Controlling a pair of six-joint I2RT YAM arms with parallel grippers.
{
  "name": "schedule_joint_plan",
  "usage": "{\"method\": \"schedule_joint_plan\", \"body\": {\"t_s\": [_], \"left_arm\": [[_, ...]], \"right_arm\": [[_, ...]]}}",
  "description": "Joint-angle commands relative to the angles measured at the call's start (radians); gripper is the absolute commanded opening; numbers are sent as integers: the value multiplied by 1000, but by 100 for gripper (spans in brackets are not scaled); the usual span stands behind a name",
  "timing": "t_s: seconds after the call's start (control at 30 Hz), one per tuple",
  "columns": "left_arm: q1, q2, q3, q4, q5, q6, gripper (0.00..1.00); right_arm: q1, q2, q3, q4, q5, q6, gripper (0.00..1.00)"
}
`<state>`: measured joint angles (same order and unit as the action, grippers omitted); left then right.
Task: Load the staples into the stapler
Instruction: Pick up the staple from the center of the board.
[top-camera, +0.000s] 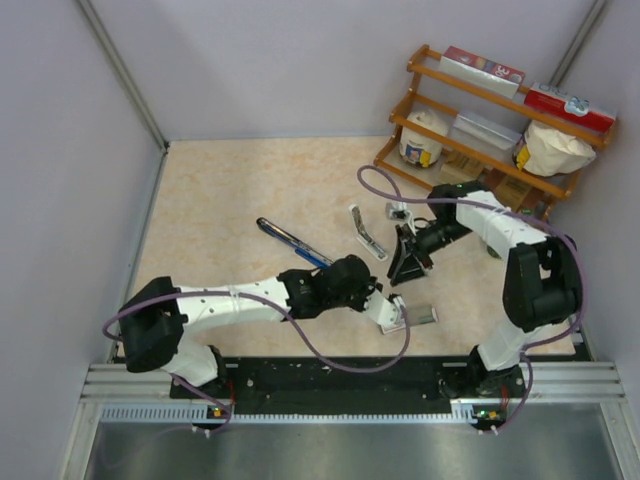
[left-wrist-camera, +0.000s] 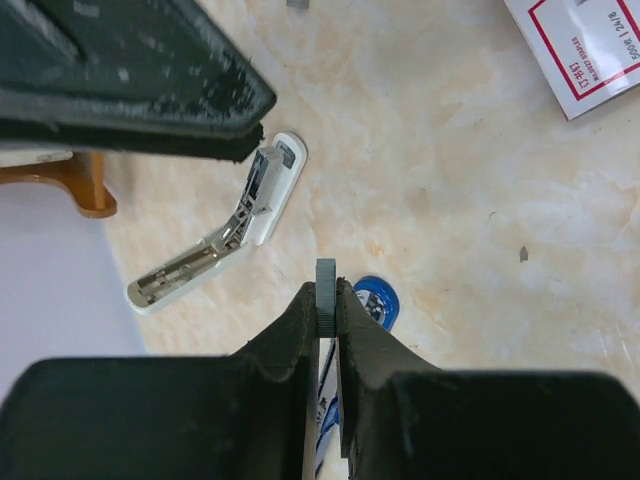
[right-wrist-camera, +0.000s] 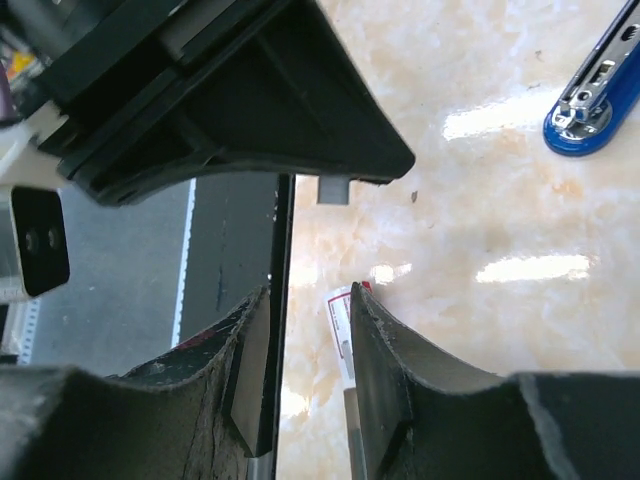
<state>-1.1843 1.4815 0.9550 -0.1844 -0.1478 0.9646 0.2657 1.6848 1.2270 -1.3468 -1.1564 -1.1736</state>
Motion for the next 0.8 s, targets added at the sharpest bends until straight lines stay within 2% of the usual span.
{"method": "schedule_joint_plan", "body": {"t_s": [0.0,0.1,0.23,0.3,0.4,0.6,0.7,0.77], "left_arm": [[77,-53,77,-62,180,-164,6],[158,-56,106,-101,310,-249,7],[251,-43,149,-141,468,-361,8],[287,-27,174,-167,540,-421,8],[333,-6,209,-191,637,-490,9],[402,37,251,-205,844,-610,9],[414,56,255,-204,924,-645,9],[420,75,261,-210,979,-658,9]], "right_arm": [[-42,-140,37,-101,12,-46,38],[-62,-284,-23,39,93,58,39],[-62,-485,-136,283,228,185,46],[-62,-569,-194,412,309,227,46],[-54,-712,-279,561,382,235,46],[26,-1000,-509,891,432,245,57],[70,-1048,-563,983,454,253,65],[89,-1048,-572,1006,463,253,66]]}}
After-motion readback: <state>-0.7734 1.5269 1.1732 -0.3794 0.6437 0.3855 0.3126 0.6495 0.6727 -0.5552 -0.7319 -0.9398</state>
